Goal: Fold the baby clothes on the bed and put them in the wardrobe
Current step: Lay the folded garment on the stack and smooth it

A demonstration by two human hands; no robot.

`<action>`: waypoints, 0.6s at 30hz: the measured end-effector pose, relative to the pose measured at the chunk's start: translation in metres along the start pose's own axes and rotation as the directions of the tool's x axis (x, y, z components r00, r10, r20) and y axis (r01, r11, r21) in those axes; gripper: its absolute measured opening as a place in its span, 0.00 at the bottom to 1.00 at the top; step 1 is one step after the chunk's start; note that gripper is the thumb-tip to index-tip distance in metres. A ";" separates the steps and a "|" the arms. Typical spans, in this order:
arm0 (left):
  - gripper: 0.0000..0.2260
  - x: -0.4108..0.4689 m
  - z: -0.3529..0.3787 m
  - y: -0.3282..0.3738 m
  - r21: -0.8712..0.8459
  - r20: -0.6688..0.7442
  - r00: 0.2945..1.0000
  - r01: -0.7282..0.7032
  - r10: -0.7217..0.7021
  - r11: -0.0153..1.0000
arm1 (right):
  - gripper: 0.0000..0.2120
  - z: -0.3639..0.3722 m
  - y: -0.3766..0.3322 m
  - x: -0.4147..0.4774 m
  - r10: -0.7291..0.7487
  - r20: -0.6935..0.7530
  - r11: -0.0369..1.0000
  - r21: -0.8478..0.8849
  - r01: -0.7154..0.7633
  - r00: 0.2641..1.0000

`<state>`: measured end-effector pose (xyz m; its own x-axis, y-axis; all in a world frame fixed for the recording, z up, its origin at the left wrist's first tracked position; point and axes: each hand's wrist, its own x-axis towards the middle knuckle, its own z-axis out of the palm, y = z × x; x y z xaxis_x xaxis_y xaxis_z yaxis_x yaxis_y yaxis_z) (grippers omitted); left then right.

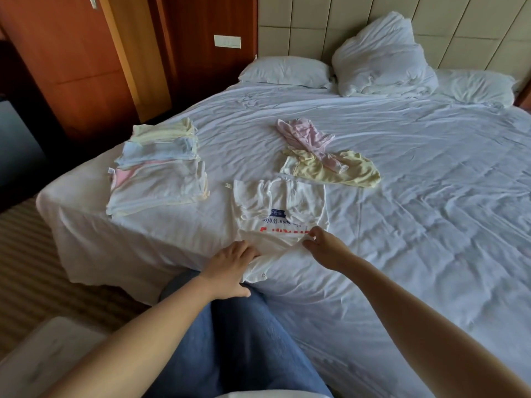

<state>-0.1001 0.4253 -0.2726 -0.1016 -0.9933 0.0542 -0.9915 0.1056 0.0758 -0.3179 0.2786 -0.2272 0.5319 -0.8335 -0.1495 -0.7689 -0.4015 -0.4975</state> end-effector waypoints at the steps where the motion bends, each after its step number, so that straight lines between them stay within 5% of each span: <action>1: 0.36 0.000 0.001 0.001 0.015 -0.011 1.000 -0.002 0.002 1.000 | 0.14 0.000 0.000 0.000 0.005 -0.003 1.000 0.003 -0.005 1.000; 12: 0.32 0.004 0.008 0.004 0.066 -0.174 0.985 0.010 0.002 0.998 | 0.17 -0.001 -0.002 -0.003 0.034 -0.012 0.999 0.018 -0.034 0.999; 18: 0.19 0.001 0.001 -0.003 -0.065 -0.089 0.995 0.049 -0.054 0.997 | 0.17 0.001 0.000 -0.004 0.042 -0.005 0.999 0.035 -0.041 0.999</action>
<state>-0.0977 0.4237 -0.2739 -0.0400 -0.9896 0.1385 -0.9879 0.0600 0.1430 -0.3199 0.2825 -0.2274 0.4975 -0.8515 -0.1656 -0.7773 -0.3529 -0.5209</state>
